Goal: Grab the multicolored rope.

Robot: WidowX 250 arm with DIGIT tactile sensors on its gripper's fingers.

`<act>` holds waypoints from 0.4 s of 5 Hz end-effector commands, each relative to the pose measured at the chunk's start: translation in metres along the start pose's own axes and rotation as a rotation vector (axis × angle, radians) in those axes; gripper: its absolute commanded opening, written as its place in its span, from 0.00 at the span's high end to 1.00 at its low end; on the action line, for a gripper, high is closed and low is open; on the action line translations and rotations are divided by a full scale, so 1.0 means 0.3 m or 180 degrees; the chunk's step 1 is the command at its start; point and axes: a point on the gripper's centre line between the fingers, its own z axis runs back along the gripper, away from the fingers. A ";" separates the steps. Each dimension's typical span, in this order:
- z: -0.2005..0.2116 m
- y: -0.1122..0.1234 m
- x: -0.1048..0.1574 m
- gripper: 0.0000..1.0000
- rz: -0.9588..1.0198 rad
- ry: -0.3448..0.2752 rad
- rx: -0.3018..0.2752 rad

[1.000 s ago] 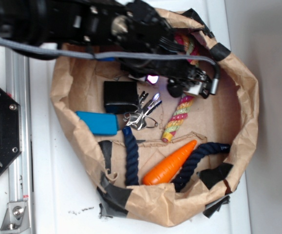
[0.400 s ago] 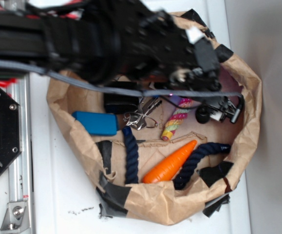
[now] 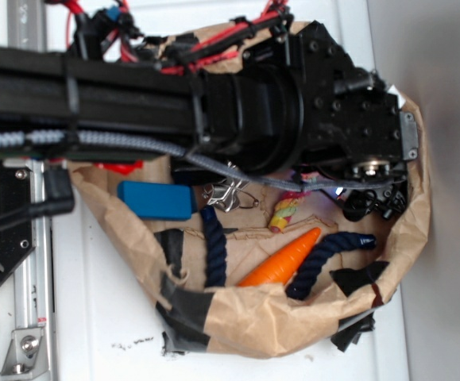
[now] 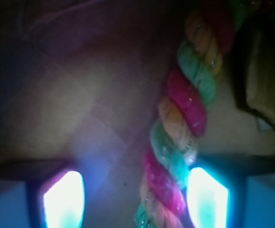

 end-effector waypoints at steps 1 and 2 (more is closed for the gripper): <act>0.022 0.071 -0.018 1.00 -0.0024 0.0116 0.0065; 0.124 0.107 -0.013 1.00 -0.0251 0.0067 -0.0030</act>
